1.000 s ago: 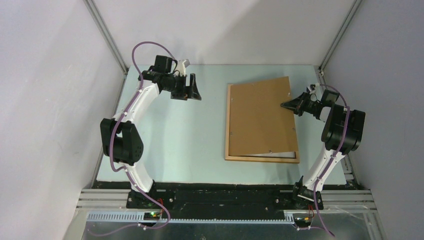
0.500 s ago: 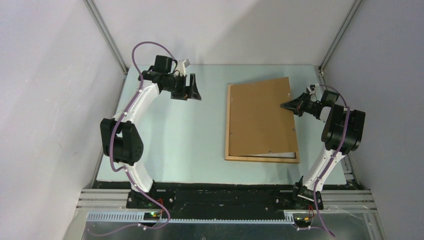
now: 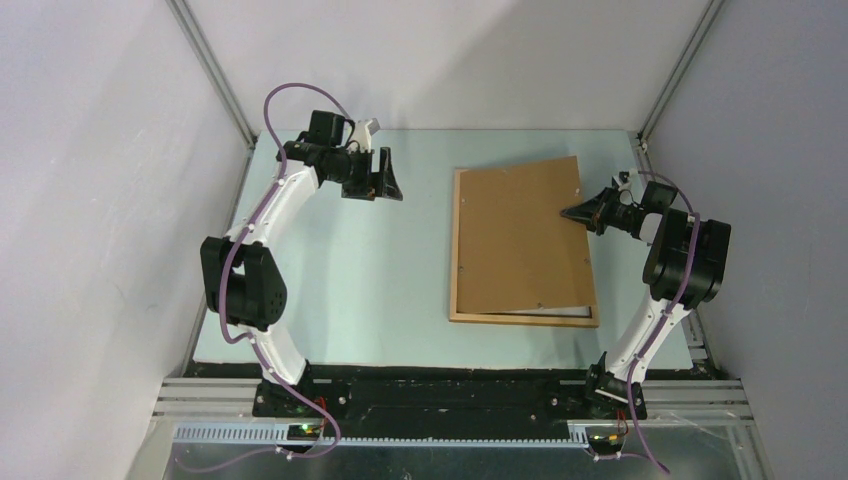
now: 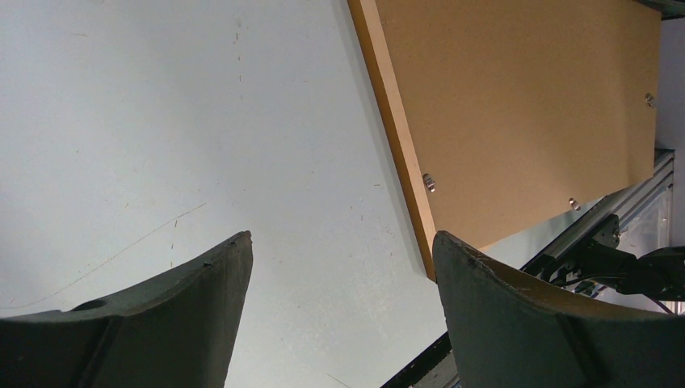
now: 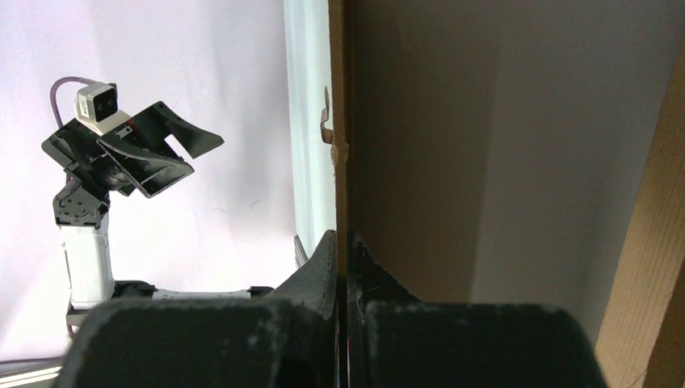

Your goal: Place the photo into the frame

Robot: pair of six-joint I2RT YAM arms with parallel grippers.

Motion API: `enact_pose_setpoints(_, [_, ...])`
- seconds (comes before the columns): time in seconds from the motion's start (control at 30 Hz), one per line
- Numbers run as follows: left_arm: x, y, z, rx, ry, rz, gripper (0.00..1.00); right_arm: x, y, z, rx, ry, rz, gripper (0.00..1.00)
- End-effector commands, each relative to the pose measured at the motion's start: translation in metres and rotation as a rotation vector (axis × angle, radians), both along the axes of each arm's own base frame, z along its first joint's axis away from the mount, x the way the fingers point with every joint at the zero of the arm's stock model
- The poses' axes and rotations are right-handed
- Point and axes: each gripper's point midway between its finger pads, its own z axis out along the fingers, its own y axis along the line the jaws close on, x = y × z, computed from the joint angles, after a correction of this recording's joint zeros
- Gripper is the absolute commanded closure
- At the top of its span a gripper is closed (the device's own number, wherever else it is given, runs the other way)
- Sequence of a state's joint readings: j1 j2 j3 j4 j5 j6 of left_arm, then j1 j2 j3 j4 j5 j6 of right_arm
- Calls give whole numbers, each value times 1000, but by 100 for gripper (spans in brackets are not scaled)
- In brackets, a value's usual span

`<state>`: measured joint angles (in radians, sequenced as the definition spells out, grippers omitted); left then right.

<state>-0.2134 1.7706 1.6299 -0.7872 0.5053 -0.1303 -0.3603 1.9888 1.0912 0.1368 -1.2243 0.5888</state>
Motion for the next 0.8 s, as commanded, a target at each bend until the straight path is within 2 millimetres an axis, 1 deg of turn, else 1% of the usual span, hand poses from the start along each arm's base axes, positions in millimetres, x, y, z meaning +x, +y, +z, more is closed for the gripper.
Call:
enact_pose_setpoints(0.0, [2,-1,6,-17,-31,-18,14,-1,3,17,36,-27,49,100])
enact_pose_setpoints(0.43, [1,-1,5,-17,-27,-19,14,-1,0,11,32,-18,41,100])
enact_pose_setpoints(0.6, [1,-1,5,-17,-29,-20,14,0,2,7,26,-15,44,100])
enact_pose_setpoints(0.77, [0,-1,4,-15,-26,-19,14,1,5,7,26,-23,50,100])
